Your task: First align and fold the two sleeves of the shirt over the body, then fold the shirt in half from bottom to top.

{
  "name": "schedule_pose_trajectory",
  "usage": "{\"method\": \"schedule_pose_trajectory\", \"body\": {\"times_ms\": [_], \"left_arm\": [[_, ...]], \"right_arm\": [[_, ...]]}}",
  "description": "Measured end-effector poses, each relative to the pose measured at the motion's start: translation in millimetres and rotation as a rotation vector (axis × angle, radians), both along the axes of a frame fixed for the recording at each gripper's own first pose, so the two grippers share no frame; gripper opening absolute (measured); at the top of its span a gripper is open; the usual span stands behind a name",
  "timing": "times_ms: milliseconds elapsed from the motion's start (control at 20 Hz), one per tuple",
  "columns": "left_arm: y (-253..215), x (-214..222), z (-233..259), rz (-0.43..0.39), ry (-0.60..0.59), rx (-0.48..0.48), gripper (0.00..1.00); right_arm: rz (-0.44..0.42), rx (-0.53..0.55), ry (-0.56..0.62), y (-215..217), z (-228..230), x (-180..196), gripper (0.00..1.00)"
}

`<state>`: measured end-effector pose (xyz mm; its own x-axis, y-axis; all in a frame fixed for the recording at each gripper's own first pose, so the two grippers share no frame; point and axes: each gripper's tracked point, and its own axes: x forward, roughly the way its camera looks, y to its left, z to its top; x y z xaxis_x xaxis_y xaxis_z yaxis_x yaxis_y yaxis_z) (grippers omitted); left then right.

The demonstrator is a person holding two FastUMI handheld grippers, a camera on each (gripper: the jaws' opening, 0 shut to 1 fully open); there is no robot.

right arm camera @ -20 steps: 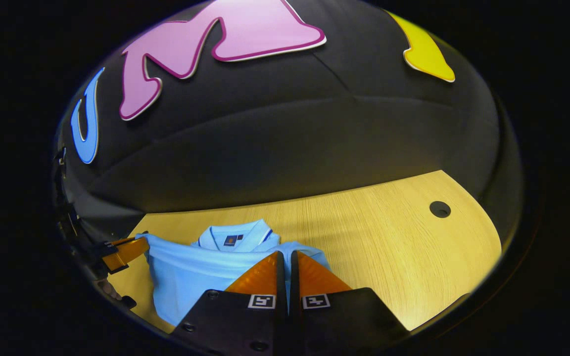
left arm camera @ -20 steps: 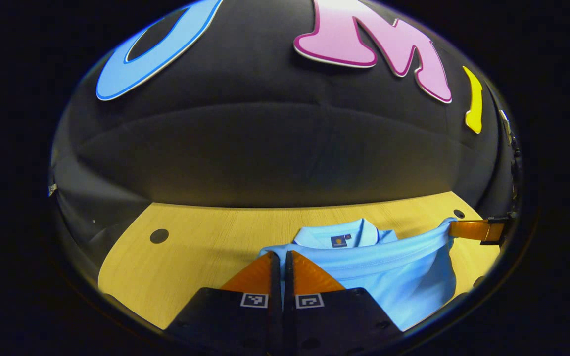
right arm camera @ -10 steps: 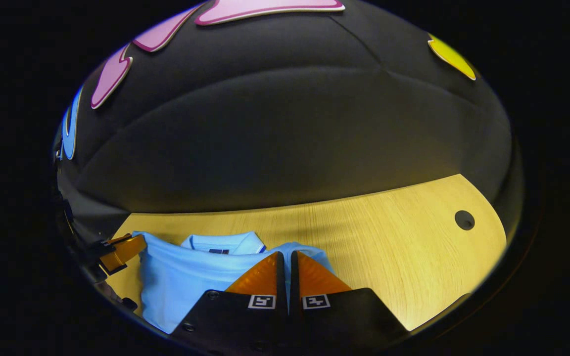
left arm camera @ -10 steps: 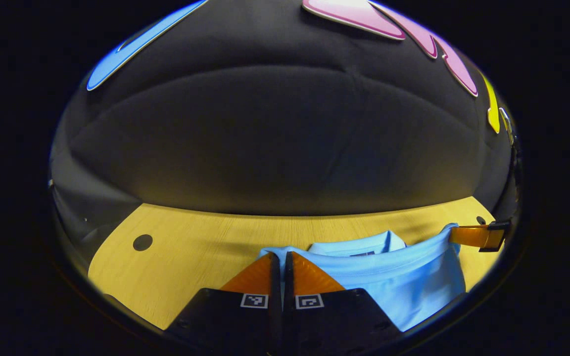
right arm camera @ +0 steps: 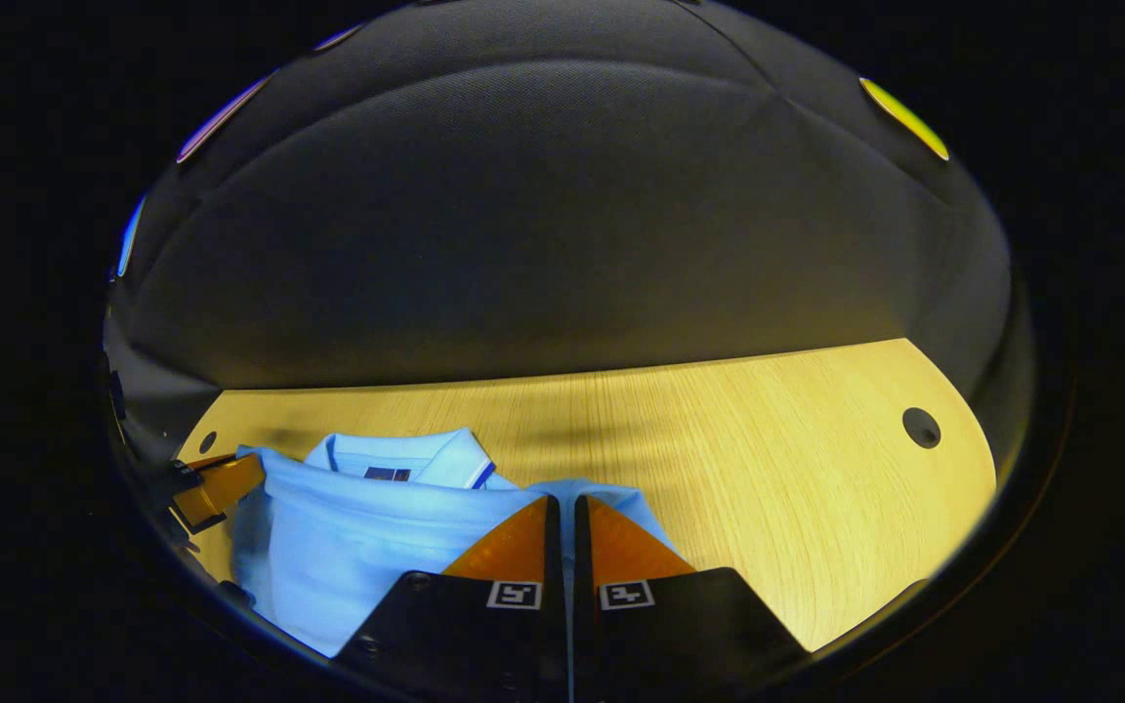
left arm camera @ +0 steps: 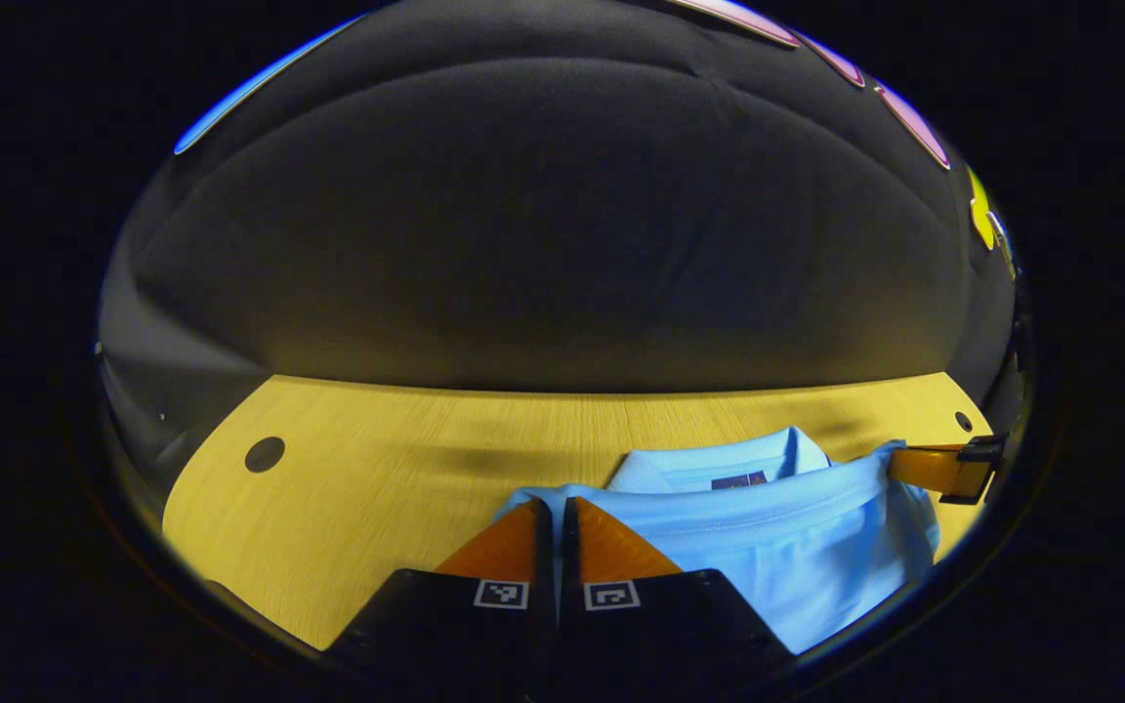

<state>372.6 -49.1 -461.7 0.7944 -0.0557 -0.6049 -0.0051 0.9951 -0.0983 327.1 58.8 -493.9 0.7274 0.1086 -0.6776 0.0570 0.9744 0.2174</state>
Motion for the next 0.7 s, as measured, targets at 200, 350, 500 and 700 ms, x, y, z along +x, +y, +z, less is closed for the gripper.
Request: {"method": "schedule_pose_trajectory", "body": {"times_ms": [200,350,500,700], "left_arm": [[1,-2,1,0.006,-0.001,-0.010,0.18],[-1,-3,2,0.005,0.001,-0.026,0.29],[2,-3,8,0.022,-0.009,-0.021,0.56],[4,-7,16,0.034,-0.017,-0.023,0.83]], "right_arm": [[-0.014,-0.004,0.016,0,-5,-3,0.21],[-0.010,-0.015,0.011,-2,-2,-3,0.30],[-0.006,-0.019,0.000,-2,3,-3,0.51],[-0.004,-0.023,-0.027,-3,17,-5,0.65]]}}
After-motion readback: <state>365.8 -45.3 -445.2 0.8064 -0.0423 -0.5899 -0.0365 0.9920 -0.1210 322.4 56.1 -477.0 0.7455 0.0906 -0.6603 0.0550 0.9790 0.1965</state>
